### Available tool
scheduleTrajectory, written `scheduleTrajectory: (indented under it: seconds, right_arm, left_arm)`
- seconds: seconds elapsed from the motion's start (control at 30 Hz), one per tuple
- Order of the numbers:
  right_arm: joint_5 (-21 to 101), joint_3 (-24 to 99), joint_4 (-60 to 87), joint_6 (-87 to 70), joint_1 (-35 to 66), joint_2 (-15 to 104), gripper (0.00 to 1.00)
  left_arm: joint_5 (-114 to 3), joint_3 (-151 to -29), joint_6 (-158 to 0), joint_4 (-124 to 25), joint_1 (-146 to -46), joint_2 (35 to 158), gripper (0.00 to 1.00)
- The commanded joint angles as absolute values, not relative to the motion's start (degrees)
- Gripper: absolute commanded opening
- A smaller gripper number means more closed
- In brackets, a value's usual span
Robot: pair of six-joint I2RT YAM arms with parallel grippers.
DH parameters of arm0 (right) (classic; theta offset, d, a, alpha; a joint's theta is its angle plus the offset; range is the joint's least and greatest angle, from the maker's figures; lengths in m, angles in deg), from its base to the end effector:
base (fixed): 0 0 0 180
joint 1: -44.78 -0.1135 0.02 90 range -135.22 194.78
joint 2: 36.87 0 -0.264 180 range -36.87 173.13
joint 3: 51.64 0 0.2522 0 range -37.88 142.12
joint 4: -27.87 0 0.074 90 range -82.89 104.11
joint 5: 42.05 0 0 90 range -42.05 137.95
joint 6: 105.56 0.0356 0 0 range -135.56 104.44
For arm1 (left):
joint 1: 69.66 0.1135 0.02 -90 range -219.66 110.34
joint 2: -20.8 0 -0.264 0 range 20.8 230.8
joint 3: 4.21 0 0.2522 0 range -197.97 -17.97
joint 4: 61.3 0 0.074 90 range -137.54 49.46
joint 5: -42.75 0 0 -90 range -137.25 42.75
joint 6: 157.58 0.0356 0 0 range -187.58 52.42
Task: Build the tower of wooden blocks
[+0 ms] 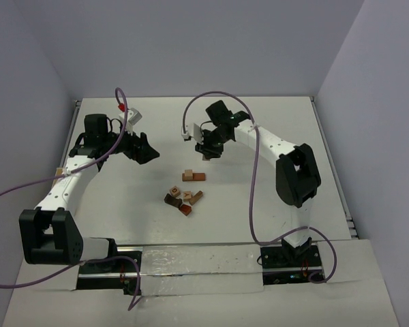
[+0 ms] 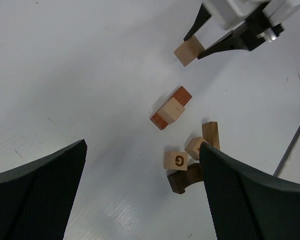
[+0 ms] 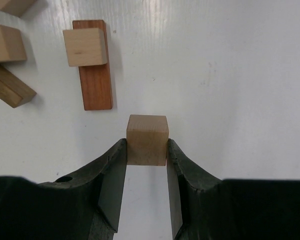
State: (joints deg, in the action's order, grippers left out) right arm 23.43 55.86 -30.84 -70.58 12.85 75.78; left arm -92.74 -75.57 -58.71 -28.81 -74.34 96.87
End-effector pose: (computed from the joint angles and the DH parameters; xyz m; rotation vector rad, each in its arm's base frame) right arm 0.3484 0.2345 0.2390 -1.8704 1.7835 0.4296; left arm 0.2836 -0.0487 0.2892 0.6714 2.0030 -0.8289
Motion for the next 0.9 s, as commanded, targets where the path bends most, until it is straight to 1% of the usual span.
scheduleTrajectory:
  seconds: [0.0,0.23,0.53,0.87]
  right_arm:
    - [20.8,53.4,-27.9,-66.7,13.0,71.5,0.13]
    - [21.2,50.3,-25.8,-66.1,11.4,71.2,0.12]
    - [21.9,47.8,-23.5,-67.2,9.3,70.8,0.14]
    - [23.8,46.1,-21.7,-68.2,7.0,71.4,0.14]
  left_arm:
    - [-94.7,-77.8,-57.8,-29.4,-73.8,97.6,0.99]
    - [-95.1,-78.3,-57.7,-29.0,-73.7,98.0,0.99]
    - [-95.1,-78.0,-57.8,-29.1,-73.6,98.0,0.99]
    - [-95.2,-78.1,-58.1,-29.6,-73.6,98.0,0.99]
